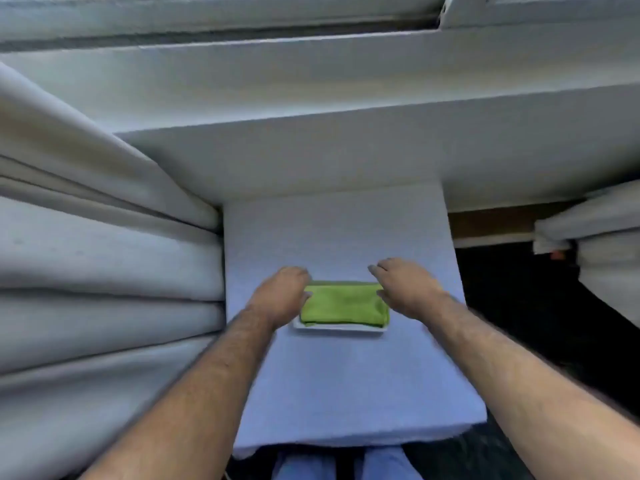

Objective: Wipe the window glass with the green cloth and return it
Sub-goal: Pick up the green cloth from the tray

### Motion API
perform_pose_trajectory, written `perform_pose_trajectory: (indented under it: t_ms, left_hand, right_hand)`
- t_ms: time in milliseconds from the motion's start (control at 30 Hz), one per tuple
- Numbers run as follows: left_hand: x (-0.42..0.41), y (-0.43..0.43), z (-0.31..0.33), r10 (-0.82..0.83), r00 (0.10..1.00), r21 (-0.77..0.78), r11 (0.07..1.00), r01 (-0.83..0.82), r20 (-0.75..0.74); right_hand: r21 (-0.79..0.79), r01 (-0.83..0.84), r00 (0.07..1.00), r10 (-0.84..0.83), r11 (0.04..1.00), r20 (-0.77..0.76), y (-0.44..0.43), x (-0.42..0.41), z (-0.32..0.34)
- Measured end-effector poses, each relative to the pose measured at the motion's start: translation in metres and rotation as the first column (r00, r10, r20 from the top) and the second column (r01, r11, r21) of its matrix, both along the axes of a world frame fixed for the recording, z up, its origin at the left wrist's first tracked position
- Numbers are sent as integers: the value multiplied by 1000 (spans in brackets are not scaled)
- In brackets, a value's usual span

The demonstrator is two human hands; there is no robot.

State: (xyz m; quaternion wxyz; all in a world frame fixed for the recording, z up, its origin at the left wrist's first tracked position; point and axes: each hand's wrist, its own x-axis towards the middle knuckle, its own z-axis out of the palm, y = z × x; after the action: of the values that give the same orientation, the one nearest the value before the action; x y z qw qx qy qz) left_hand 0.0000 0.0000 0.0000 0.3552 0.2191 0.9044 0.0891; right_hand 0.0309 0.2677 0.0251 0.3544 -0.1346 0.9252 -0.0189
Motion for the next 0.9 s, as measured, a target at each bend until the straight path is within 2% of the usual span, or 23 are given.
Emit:
perform_pose_trajectory:
  t_ms: [133, 300, 400, 533, 633, 733, 833, 900]
  left_hand:
    - [24, 2, -62, -89, 995, -38, 995, 87, -50]
    - [35, 5, -104, -137, 962, -109, 988, 114, -238]
    - [28, 14, -110, -162, 935, -177, 978, 110, -316]
    - [16, 29, -102, -67, 982, -163, 986, 38, -175]
    - [10, 34, -78, -26, 996, -137, 990, 14, -85]
    - [4, 27, -44, 92, 995, -77, 993, -90, 22]
    - [-21, 16, 0, 231, 973, -17, 973, -231, 19]
    - [-43, 12, 34, 259, 966, -1, 966, -259, -4]
  right_hand:
    - [17, 24, 999, -25, 1000, 37, -9, 19, -59]
    - [87, 17, 992, -6, 996, -122, -19, 33, -107]
    - [81, 95, 972, -75, 992, -223, -25, 35, -118]
    - [89, 174, 961, -150, 981, -233, -29, 33, -116]
    - [117, 155, 972, -130, 981, -197, -26, 27, -102]
    - [63, 156, 980, -146, 986, -134, -26, 11, -70]
    - [7, 209, 970, -206, 978, -126, -27, -17, -21]
    - [-18, 242, 963, -243, 970, -118, -27, -39, 19]
